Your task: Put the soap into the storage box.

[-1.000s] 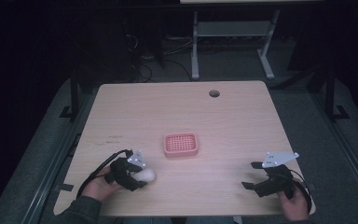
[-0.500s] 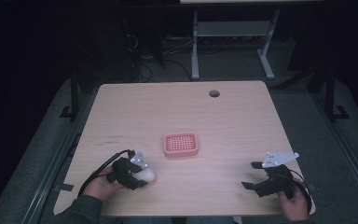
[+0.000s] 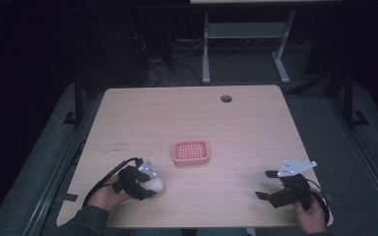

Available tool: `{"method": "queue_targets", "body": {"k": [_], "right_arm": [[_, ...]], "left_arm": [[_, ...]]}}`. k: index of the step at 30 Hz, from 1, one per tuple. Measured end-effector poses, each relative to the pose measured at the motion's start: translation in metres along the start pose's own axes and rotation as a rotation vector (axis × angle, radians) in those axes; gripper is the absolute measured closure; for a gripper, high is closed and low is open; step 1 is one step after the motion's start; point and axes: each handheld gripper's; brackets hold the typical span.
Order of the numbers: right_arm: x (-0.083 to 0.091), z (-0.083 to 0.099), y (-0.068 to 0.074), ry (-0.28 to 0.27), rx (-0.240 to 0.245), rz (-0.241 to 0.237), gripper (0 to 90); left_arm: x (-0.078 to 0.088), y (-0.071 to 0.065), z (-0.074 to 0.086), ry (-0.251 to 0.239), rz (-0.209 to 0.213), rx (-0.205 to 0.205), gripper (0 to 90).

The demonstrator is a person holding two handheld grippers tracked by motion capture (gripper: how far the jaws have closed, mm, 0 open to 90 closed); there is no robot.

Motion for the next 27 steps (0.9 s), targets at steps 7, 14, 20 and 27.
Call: {"method": "queue_targets", "body": {"k": [7,14,20,27], "right_arm": [[0.001,0.001,-0.001,-0.008,-0.005,0.002,14.2],[0.002,0.002,-0.003,-0.012,-0.007,0.003,14.1],[0.001,0.002,-0.002,-0.012,-0.009,-0.002,14.2],[0.002,0.002,-0.003,-0.016,-0.009,0.000,14.2]], "left_arm": [[0.001,0.005,-0.012,-0.002,0.014,-0.019,49.7],[0.002,0.011,-0.024,-0.002,0.029,-0.029,49.7],[0.004,0.017,-0.031,-0.008,0.039,-0.033,49.6],[0.003,0.023,-0.039,-0.006,0.043,-0.040,49.7]]}}
Point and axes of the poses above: each handheld gripper's, and its own axes: x roughly backward along the jaws, z roughly out of its underside, y roughly to its left, and after that the axes turned 4 degrees about -z, right-handed
